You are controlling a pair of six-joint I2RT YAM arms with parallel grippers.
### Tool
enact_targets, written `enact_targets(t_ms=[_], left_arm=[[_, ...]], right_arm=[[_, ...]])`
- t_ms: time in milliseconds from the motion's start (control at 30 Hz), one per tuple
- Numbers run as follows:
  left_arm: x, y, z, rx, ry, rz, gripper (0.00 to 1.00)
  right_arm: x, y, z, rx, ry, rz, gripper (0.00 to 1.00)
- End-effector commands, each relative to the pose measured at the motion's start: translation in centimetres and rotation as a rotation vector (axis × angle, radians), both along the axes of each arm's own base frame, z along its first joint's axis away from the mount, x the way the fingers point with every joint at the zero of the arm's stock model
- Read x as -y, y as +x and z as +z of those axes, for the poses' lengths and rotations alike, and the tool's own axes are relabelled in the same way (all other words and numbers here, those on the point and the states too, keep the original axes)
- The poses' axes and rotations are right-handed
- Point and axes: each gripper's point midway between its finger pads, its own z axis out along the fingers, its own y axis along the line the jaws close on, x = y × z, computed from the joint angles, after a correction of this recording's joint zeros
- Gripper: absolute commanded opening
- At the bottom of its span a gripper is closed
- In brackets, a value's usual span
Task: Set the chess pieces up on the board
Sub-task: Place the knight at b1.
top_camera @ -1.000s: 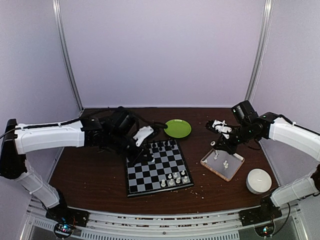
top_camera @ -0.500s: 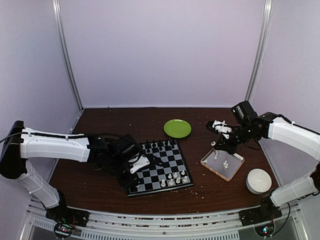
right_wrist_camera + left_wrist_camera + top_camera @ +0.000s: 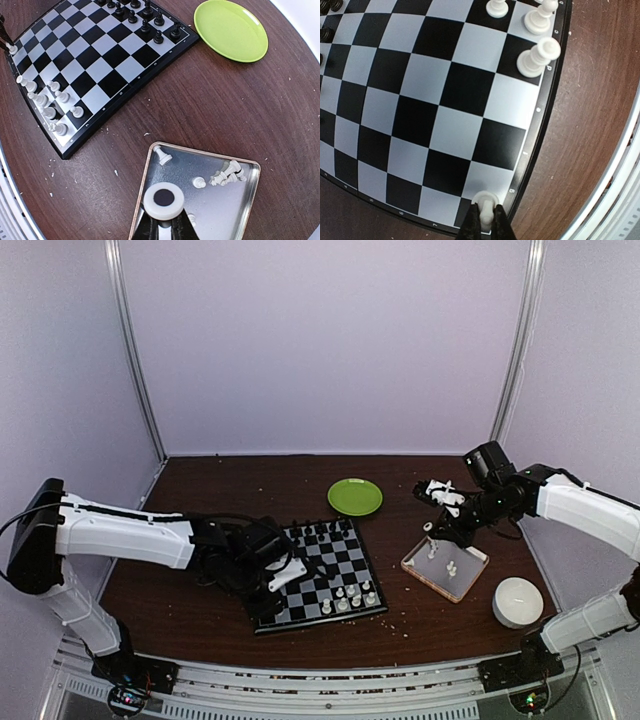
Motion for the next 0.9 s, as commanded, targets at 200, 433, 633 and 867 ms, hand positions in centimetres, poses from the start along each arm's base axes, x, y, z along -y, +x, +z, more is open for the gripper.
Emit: enact_targets(t_ms=[200, 433, 633, 867], left_arm=[[1.5, 0.8, -1.1, 0.024, -0.005, -0.025, 0.0], [0.9, 0.6, -1.7, 0.018, 0.023, -0.03, 0.02], [0.3, 0.3, -1.5, 0.022, 0.026, -0.025, 0.15], [0.4, 0.1, -1.4, 0.021, 0.004, -0.024, 0.14]], right_arm=[[0.4, 0.0, -0.8, -0.019, -0.018, -0.005, 0.04], [0.5, 0.0, -0.9, -0.022, -0.016, -0.005, 0.04], [0.4, 0.0, -1.1, -0.031, -0.017, -0.003, 0.04], [0.4, 0.0, -1.1, -0.035, -0.017, -0.002, 0.04]])
